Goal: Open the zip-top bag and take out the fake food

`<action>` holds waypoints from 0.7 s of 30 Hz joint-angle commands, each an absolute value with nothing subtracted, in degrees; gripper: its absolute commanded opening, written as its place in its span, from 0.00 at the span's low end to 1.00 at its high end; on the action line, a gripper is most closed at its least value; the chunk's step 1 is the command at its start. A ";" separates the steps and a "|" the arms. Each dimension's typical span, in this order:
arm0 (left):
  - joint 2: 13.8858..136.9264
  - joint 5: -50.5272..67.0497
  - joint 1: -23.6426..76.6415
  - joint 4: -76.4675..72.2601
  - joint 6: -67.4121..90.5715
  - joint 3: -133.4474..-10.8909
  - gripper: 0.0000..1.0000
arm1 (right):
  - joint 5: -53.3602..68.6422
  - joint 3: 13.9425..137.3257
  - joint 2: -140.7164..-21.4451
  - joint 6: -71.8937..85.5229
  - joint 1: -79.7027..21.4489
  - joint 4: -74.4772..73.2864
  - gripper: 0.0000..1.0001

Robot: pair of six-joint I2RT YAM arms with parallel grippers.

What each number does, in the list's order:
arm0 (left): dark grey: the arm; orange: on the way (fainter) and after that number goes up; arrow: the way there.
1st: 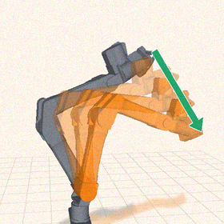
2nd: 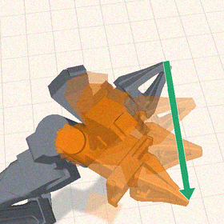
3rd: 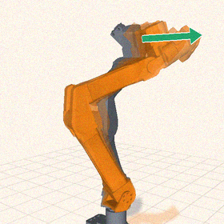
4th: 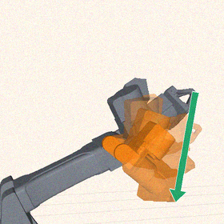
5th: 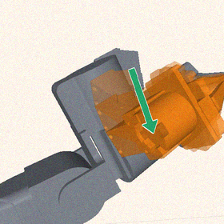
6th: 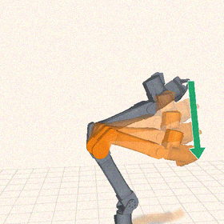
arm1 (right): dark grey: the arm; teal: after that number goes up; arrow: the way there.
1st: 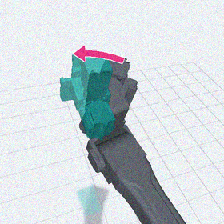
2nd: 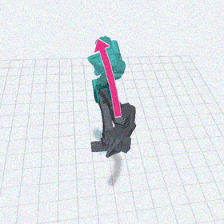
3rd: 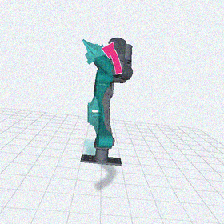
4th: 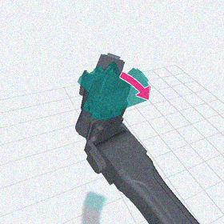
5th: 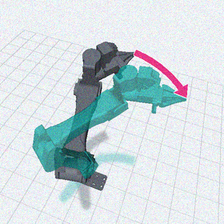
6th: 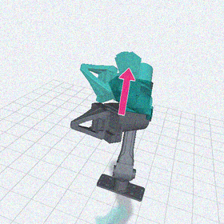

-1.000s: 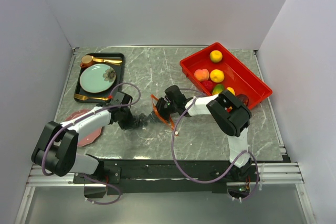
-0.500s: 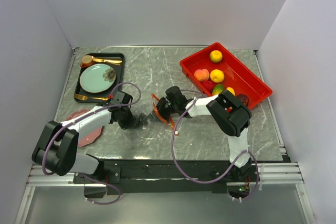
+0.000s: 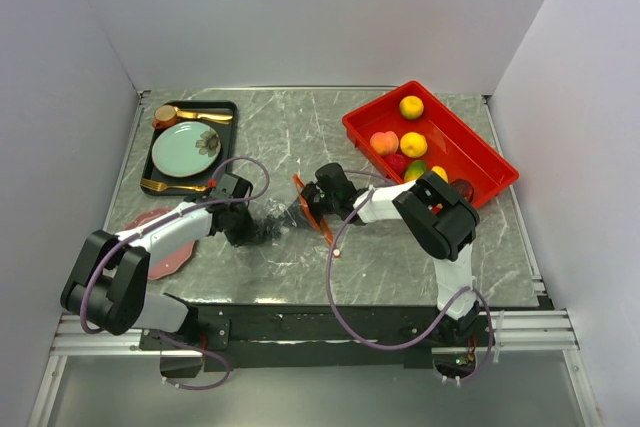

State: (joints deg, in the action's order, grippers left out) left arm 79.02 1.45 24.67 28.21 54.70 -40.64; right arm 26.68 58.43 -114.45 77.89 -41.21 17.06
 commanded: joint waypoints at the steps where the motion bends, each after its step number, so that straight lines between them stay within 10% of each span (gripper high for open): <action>1: 79.72 -0.44 24.43 29.27 53.09 -42.19 0.01 | 25.05 58.71 -113.91 78.75 -41.04 17.41 0.32; 21: 79.45 0.62 24.43 29.00 52.21 -42.45 0.01 | 21.36 62.22 -114.70 83.93 -41.84 10.90 0.31</action>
